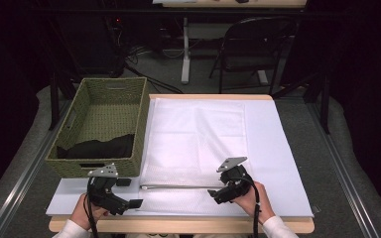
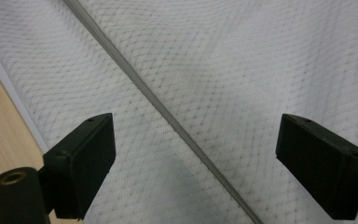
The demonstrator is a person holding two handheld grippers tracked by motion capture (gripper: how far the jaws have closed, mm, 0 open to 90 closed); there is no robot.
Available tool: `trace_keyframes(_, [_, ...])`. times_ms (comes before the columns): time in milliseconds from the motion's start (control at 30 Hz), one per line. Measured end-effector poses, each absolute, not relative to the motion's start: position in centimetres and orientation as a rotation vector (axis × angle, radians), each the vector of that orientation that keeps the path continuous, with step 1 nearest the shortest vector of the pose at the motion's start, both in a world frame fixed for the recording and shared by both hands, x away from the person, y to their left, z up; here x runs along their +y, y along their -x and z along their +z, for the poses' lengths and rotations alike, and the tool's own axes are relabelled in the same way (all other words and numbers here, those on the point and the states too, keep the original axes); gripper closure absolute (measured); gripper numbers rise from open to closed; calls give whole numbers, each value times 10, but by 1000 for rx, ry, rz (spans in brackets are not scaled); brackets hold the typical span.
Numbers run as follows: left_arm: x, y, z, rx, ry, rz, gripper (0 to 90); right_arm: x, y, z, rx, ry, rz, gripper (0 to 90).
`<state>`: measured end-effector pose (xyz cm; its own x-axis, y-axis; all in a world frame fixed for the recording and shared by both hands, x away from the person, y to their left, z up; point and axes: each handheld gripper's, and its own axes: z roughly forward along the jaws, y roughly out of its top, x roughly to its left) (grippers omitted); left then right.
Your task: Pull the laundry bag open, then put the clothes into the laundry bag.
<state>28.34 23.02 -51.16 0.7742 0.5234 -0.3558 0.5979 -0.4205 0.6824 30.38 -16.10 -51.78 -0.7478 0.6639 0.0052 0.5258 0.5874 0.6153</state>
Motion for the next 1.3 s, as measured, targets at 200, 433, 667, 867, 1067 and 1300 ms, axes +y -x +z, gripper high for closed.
trace_keyframes(200, [226, -280, -510, 836, -2123, -22, 51, -153, -315, -524, 2619, -968, 858, 105])
trace_keyframes(433, [227, -277, -506, 893, -2153, 143, 82, -145, -328, -529, 2631, -958, 826, 113])
trace_keyframes(667, [226, -278, -505, 911, -2206, 152, 82, -138, -337, -536, 2655, -925, 792, 165])
trace_keyframes(867, [227, -280, -507, 919, -2195, 131, 82, -127, -341, -540, 2678, -857, 772, 258])
trace_keyframes(1067, [225, -282, -508, 900, -2205, 126, 78, -123, -344, -544, 2701, -827, 778, 331])
trace_keyframes(1300, [224, -284, -509, 894, -2206, 108, 79, -121, -348, -543, 2713, -808, 813, 452])
